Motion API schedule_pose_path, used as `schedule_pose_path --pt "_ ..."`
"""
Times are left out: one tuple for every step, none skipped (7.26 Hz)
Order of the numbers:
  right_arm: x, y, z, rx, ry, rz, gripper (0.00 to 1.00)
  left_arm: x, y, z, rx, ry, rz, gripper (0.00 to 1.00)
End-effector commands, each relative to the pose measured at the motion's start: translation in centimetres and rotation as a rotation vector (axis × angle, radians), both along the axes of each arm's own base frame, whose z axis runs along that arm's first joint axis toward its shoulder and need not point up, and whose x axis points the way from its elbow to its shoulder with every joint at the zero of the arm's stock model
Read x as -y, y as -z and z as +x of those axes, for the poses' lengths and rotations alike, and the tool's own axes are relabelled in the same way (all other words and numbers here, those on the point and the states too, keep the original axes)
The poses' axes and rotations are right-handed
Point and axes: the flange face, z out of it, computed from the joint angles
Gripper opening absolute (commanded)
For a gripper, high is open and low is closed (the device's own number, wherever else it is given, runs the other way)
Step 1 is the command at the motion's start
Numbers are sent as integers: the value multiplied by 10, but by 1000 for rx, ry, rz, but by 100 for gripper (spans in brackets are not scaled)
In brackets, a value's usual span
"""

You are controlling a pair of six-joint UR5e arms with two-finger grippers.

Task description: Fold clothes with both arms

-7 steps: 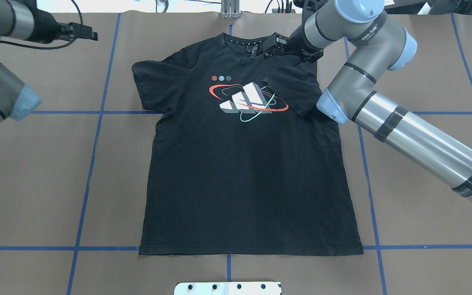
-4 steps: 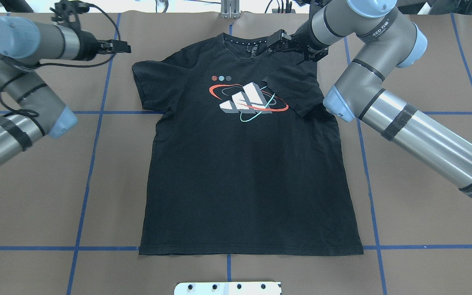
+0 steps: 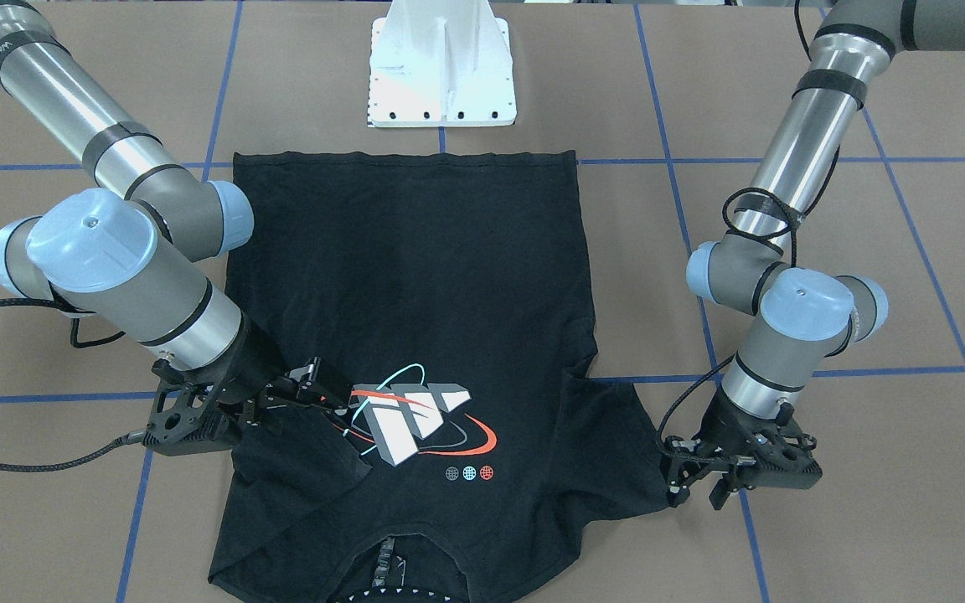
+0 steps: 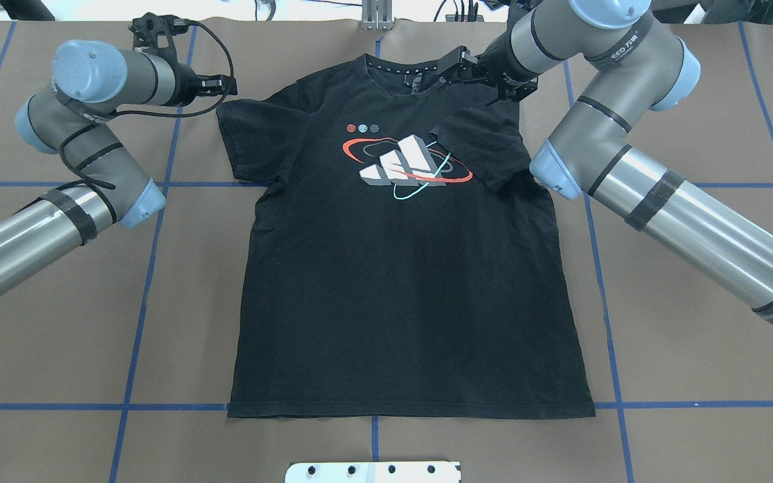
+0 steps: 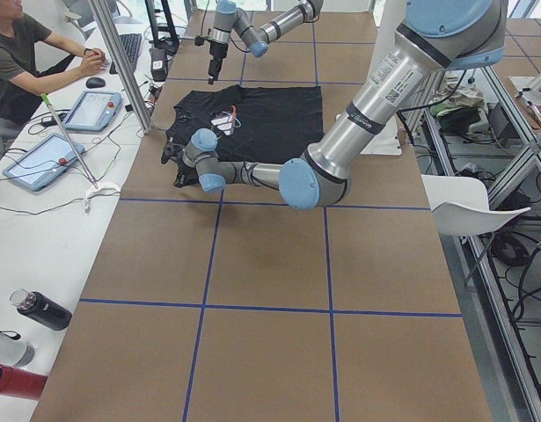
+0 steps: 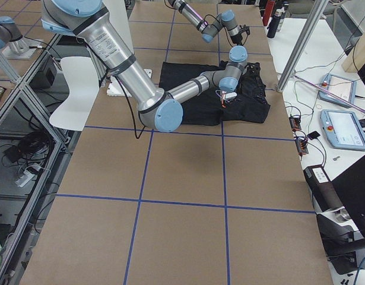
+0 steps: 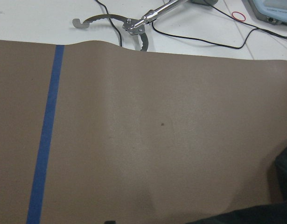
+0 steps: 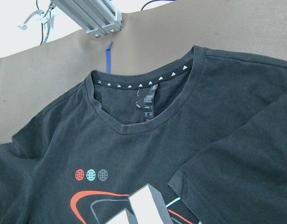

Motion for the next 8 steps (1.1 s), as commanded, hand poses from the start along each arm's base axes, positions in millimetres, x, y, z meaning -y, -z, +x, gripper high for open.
schedule_pose_path --pt "0 0 0 1 -2 -3 100 0 -4 2 9 -5 -4 53" --pt "0 0 0 1 -2 -3 100 1 -1 2 8 -5 -2 53" --pt "0 -1 0 0 -2 -5 100 0 -1 3 8 -8 -1 50" --pt "0 -3 0 -1 -2 -6 100 -2 -1 7 8 -14 -1 50" --pt "0 -3 1 -1 -4 -6 100 -6 -1 13 8 -21 -2 50" --pt "1 -3 2 -1 -5 -6 100 -8 -1 16 7 -24 0 50" --pt "2 -3 3 -1 -7 -6 100 -8 -1 17 8 -26 -1 50" --pt "3 -3 4 -3 -8 -8 100 -8 -2 16 9 -24 -2 48"
